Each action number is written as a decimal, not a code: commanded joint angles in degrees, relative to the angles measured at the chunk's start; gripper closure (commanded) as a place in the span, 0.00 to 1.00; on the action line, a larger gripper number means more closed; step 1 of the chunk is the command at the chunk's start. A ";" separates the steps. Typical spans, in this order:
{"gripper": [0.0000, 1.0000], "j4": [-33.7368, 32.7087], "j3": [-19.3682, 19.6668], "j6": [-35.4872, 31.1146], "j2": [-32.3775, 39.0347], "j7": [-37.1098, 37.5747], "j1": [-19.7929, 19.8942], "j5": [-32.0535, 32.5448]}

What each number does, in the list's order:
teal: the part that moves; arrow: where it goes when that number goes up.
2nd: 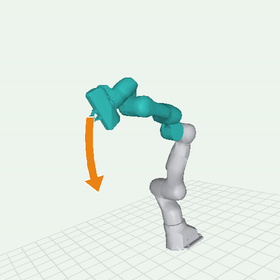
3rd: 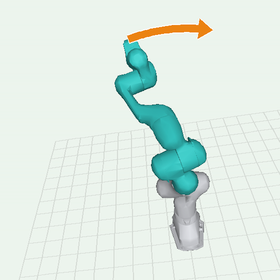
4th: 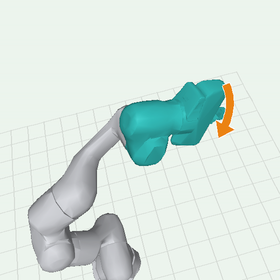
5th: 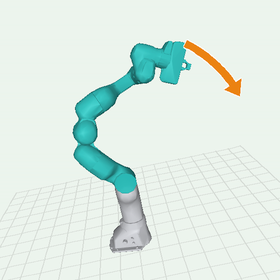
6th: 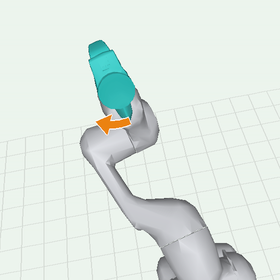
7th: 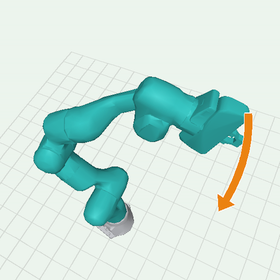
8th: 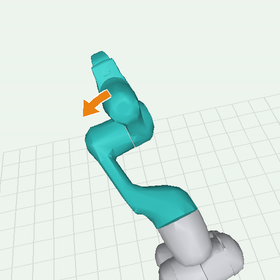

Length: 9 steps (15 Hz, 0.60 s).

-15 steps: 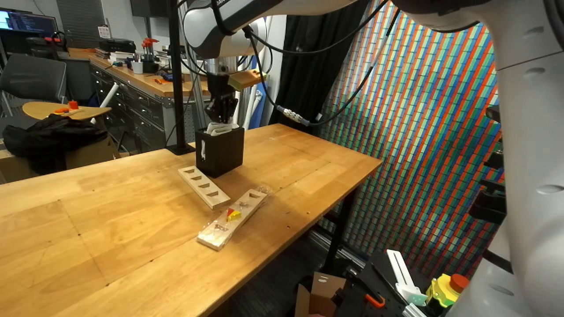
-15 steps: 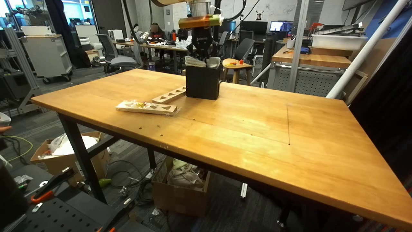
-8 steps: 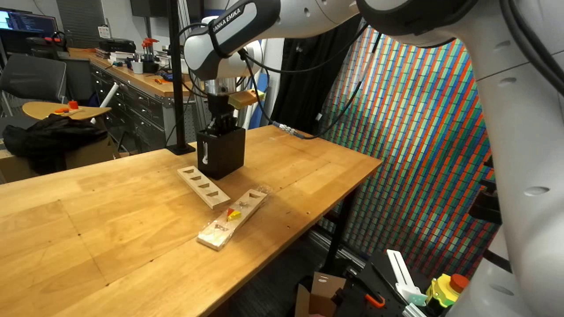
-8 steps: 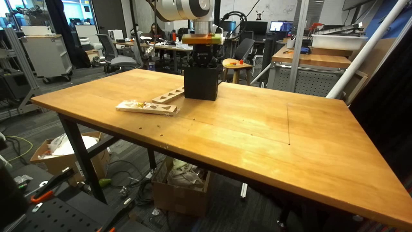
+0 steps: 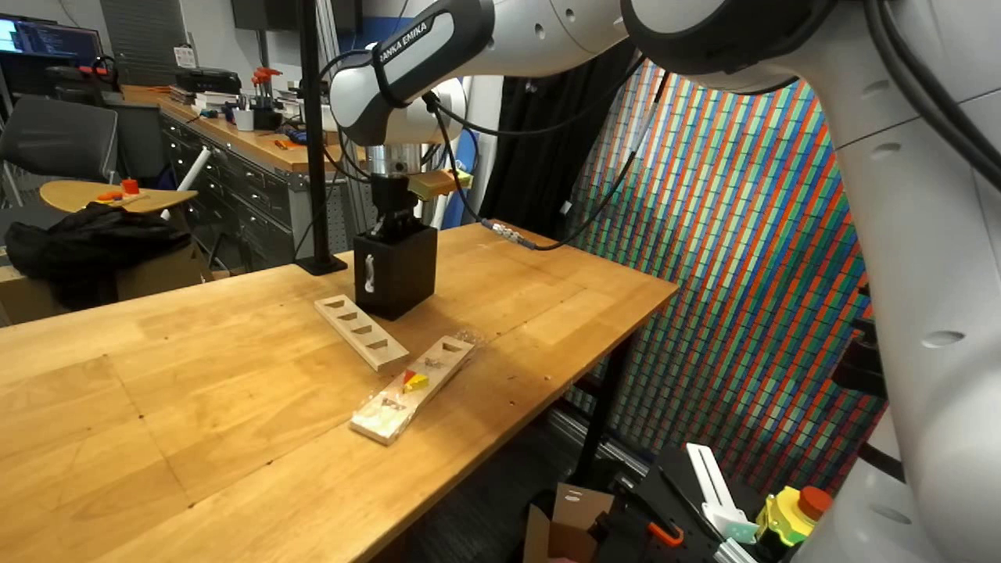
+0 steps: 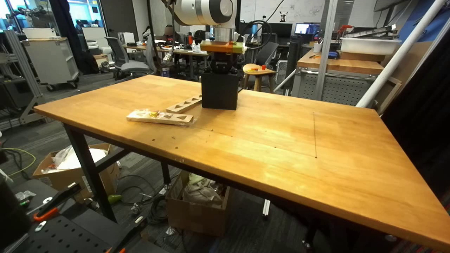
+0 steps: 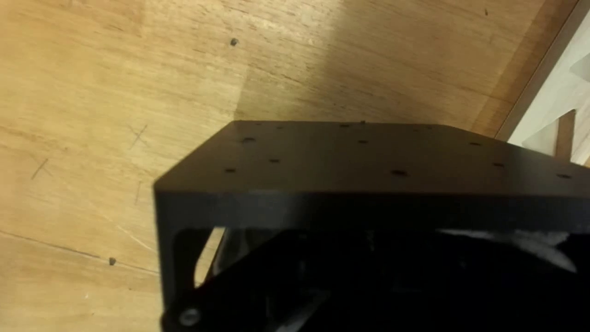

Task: Put the cloth in the black box

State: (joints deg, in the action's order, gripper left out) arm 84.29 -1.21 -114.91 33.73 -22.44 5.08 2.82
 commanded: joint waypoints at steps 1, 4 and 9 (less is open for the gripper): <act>0.83 -0.10 -0.58 1.60 -1.41 -0.69 0.45 -0.52; 0.51 1.19 -0.03 0.79 -5.23 0.18 -0.53 1.25; 0.14 1.69 0.69 0.89 -11.05 0.77 -1.63 4.90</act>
State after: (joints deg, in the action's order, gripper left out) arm 84.42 -1.21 -114.76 27.12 -22.35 4.34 5.49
